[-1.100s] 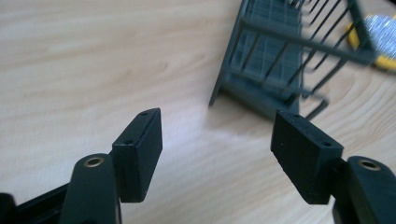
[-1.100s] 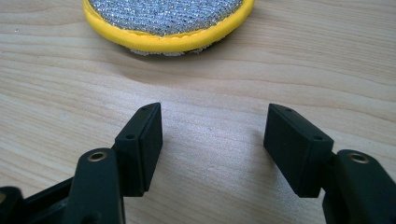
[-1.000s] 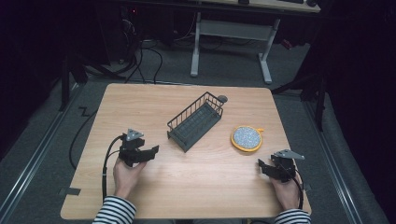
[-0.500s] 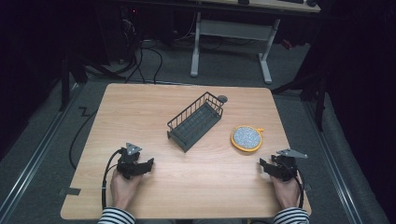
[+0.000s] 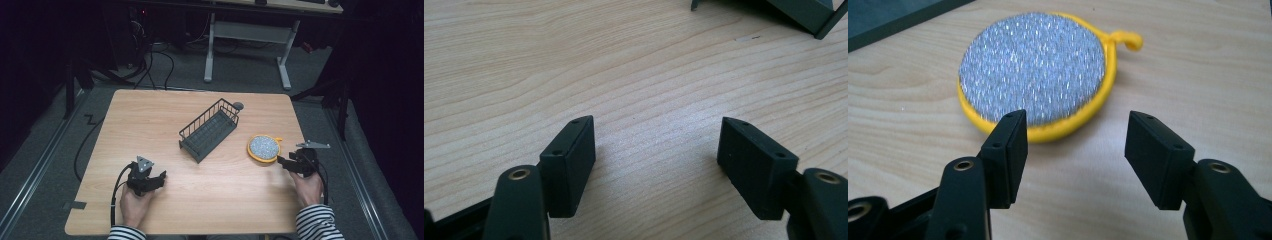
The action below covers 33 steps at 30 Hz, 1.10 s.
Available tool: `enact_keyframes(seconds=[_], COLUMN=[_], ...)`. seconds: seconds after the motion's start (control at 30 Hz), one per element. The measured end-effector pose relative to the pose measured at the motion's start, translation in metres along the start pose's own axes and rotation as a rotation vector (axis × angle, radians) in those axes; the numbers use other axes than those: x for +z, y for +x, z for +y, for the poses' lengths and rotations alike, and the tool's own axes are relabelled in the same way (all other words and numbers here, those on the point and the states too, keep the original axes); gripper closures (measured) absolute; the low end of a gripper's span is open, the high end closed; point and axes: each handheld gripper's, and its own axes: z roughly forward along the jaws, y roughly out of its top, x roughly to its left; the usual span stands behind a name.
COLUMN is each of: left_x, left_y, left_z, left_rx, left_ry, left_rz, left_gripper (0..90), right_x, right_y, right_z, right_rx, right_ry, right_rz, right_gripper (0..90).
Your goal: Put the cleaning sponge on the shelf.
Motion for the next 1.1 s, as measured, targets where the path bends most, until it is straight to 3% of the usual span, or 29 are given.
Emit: enact_keyframes(seconds=[0.07, 0.23, 0.53, 0.77, 1.1], left_x=[0.000, 0.001, 0.001, 0.001, 0.001], left_y=[0.000, -0.001, -0.001, -0.001, -0.001], left_z=[0.000, 0.000, 0.001, 0.001, 0.001], left_rx=[0.000, 0.001, -0.004, -0.009, -0.010], left_ry=[0.001, 0.002, 0.006, 0.006, 0.006], left_rz=[0.000, 0.001, 0.005, 0.012, 0.012], left_gripper=[31.4, 30.7, 28.8, 27.6, 27.4], right_x=[0.007, 0.019, 0.038, 0.053, 0.063], right_y=[0.001, -0.003, -0.008, -0.014, -0.022], right_z=[0.014, 0.034, 0.055, 0.055, 0.053], right_rx=[-0.015, 0.004, 0.043, 0.092, 0.154], right_ry=[0.043, 0.092, 0.154, 0.206, 0.236], right_rz=[-0.008, -0.006, -0.012, 0.001, 0.050], right_gripper=[40.5, 38.5, 33.5, 34.2, 39.7])
